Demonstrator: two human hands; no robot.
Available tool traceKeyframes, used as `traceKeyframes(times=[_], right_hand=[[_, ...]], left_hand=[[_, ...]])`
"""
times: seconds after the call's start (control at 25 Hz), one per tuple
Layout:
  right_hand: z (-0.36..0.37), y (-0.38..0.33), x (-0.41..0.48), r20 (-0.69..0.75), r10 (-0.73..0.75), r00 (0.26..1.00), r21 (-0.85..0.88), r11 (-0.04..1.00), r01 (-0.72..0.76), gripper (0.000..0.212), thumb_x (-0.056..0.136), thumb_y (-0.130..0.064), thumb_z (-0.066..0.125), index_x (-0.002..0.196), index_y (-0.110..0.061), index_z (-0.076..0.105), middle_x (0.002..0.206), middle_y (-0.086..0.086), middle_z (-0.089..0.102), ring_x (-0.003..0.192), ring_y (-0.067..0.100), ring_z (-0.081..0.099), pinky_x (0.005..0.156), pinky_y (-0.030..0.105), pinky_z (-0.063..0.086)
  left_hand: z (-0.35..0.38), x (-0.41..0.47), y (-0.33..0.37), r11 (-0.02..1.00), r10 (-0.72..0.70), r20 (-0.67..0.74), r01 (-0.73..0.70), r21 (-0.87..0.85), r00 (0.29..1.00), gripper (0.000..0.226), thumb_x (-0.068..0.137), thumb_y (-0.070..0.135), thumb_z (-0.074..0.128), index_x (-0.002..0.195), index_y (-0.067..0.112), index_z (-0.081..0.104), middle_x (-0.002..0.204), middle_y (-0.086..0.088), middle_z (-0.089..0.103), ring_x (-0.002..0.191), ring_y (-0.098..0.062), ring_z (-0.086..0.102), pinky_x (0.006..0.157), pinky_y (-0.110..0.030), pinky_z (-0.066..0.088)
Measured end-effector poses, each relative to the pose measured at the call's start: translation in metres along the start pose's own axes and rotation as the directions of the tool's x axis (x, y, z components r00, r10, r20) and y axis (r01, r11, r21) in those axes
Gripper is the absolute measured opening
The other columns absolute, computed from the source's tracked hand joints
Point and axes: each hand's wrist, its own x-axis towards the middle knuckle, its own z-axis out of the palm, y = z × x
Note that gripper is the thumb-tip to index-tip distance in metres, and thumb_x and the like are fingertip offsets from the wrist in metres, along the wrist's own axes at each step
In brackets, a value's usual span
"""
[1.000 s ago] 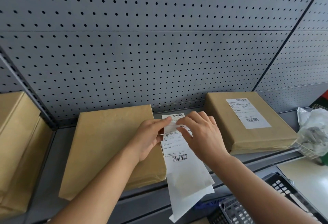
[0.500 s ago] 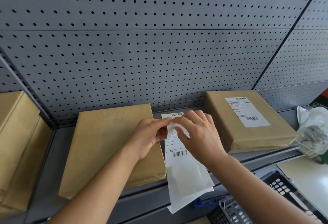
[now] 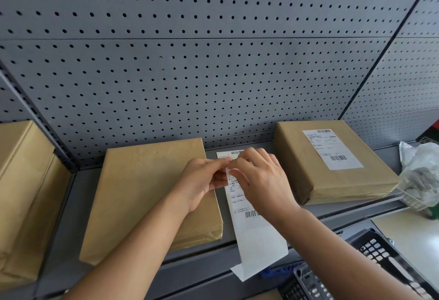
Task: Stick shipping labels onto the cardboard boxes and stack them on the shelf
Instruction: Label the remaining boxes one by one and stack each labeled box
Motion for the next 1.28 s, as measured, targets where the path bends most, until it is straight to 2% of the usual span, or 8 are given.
traceKeyframes(times=[0.08,0.24,0.32,0.48,0.56,0.8,1.04,1.28], right_hand=[[0.0014,0.001,-0.0007,0.002,0.0,1.0,-0.007,1.0,0.0,0.013,0.086,-0.012,0.074,0.093,-0.021,0.067,0.09,-0.001,0.058,0.077,0.024,0.051,0.066,0.037,0.044],[0.0034,0.0022,-0.002,0.016,0.005,1.0,-0.004,1.0,-0.005,0.021,0.083,-0.005,0.074,0.091,-0.021,0.065,0.091,-0.001,0.058,0.078,0.023,0.05,0.067,0.035,0.043],[0.0032,0.0025,-0.0024,0.026,0.011,1.0,0.014,1.0,-0.011,0.017,0.087,-0.006,0.071,0.09,-0.02,0.064,0.091,-0.001,0.057,0.079,0.023,0.05,0.067,0.036,0.044],[0.002,0.0009,-0.0026,0.044,0.016,0.999,0.06,0.998,-0.019,0.007,0.092,-0.013,0.068,0.095,-0.019,0.065,0.092,-0.001,0.057,0.083,0.023,0.053,0.068,0.038,0.046],[0.0023,0.001,-0.002,0.051,0.018,0.999,0.07,0.997,-0.022,0.01,0.092,-0.015,0.069,0.101,-0.018,0.066,0.094,0.0,0.059,0.085,0.023,0.055,0.07,0.037,0.048],[0.0036,0.0025,-0.0017,0.05,0.03,0.998,0.102,0.994,-0.035,0.012,0.093,-0.013,0.066,0.104,-0.017,0.069,0.092,0.001,0.058,0.083,0.024,0.054,0.07,0.04,0.049],[0.0022,-0.0001,-0.0012,0.051,0.045,0.998,0.127,0.991,-0.051,0.01,0.092,-0.01,0.066,0.099,-0.018,0.067,0.093,0.0,0.058,0.082,0.024,0.054,0.069,0.038,0.048],[0.0037,0.0,0.0003,0.103,0.092,0.99,0.139,0.985,-0.106,0.013,0.09,-0.01,0.07,0.098,-0.018,0.064,0.096,-0.001,0.058,0.087,0.024,0.055,0.073,0.039,0.05]], left_hand=[[0.0008,0.0008,-0.0009,1.0,0.003,-0.016,-0.003,0.019,1.0,0.02,0.093,0.019,0.071,0.082,0.003,0.075,0.075,-0.01,0.071,0.067,-0.019,0.067,0.068,-0.03,0.06],[0.0013,0.0038,-0.0046,0.997,0.025,-0.034,-0.022,0.075,0.999,0.03,0.092,0.024,0.073,0.094,-0.005,0.077,0.078,-0.011,0.072,0.074,-0.02,0.068,0.08,-0.037,0.062],[0.0011,0.004,-0.0053,0.996,0.032,-0.035,-0.029,0.089,0.999,0.033,0.093,0.025,0.072,0.097,-0.007,0.076,0.076,-0.009,0.073,0.072,-0.018,0.068,0.074,-0.034,0.062],[0.0005,0.0037,-0.0046,0.995,0.028,-0.016,-0.026,0.099,0.999,0.029,0.092,0.028,0.074,0.09,-0.001,0.078,0.078,-0.01,0.073,0.073,-0.019,0.068,0.071,-0.031,0.06],[0.0009,0.0019,-0.0023,0.995,0.023,0.004,-0.024,0.093,1.0,0.026,0.091,0.03,0.074,0.085,0.005,0.078,0.081,-0.012,0.074,0.075,-0.02,0.069,0.071,-0.031,0.06],[-0.003,0.0006,0.0004,0.999,-0.016,0.066,0.013,0.051,0.998,0.027,0.092,0.028,0.073,0.093,0.001,0.078,0.09,-0.017,0.075,0.084,-0.025,0.07,0.08,-0.036,0.061],[-0.0008,0.0011,0.0012,0.999,-0.026,0.022,0.026,0.033,0.999,0.021,0.092,0.024,0.073,0.082,0.007,0.076,0.072,-0.006,0.073,0.068,-0.016,0.068,0.068,-0.029,0.059],[0.0029,0.0019,0.0,0.996,-0.013,-0.003,0.013,0.084,1.0,0.022,0.092,0.023,0.073,0.085,0.004,0.078,0.075,-0.008,0.074,0.067,-0.016,0.068,0.069,-0.028,0.061]])
